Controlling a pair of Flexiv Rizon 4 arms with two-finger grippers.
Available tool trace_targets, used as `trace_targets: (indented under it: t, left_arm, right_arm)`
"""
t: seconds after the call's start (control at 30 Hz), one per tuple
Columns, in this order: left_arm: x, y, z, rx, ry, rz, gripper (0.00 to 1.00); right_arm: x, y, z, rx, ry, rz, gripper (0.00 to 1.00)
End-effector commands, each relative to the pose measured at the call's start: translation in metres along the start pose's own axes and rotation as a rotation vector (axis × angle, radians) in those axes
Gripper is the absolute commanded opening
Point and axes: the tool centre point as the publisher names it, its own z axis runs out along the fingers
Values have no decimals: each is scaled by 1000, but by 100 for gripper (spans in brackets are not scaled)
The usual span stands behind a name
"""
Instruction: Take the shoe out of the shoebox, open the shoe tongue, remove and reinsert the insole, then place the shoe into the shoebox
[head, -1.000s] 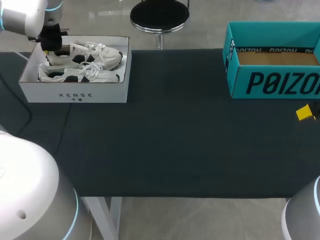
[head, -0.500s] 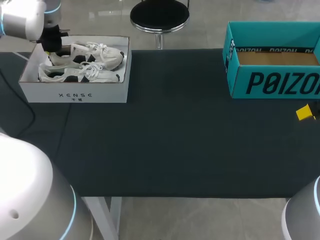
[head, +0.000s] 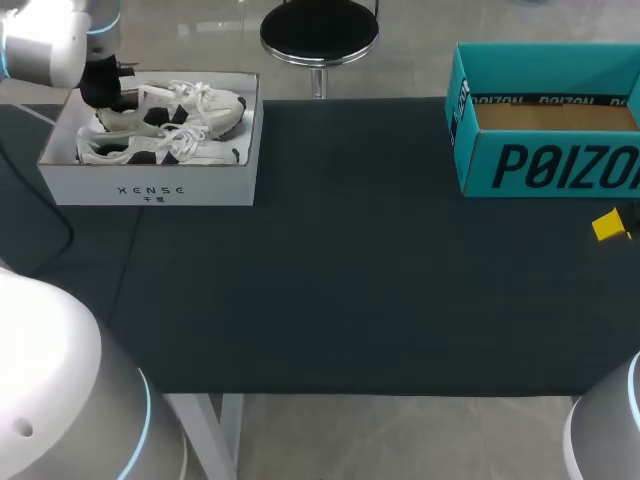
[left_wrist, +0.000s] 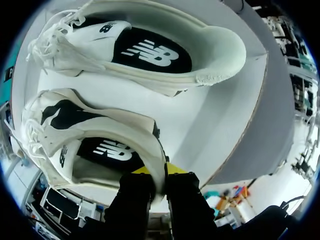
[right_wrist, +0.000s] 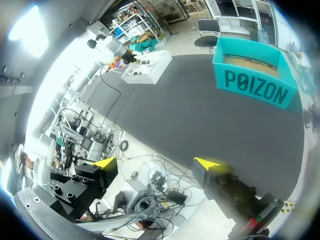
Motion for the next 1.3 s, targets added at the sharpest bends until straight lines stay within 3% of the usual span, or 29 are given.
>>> trace_targets:
  t: [0.03, 0.4, 0.5, 0.63, 0.97, 1.07, 1.3]
  left_arm:
    - [-4, -1, -2, 10, -1, -17, 100]
    - [-7, 12, -20, -3, -41, -82, 100]
    - [-8, 15, -31, -16, -58, -123, 100]
    - [-8, 18, -53, 28, -79, -205, 100]
    - [27, -9, -112, 119, -150, -167, 100]
    - [35, -21, -123, 65, -153, -150, 100]
    - [35, -21, -123, 65, -153, -150, 100]
  right_arm:
    - [1, -6, 0, -11, -5, 1, 100]
    - [1, -6, 0, -11, -5, 1, 100]
    - [1, -6, 0, -11, -5, 1, 100]
    - [1, -6, 0, -11, -5, 1, 100]
    - [1, -6, 0, -11, -5, 1, 100]
    - [1, -6, 0, -11, -5, 1, 100]
    - [1, -6, 0, -11, -5, 1, 100]
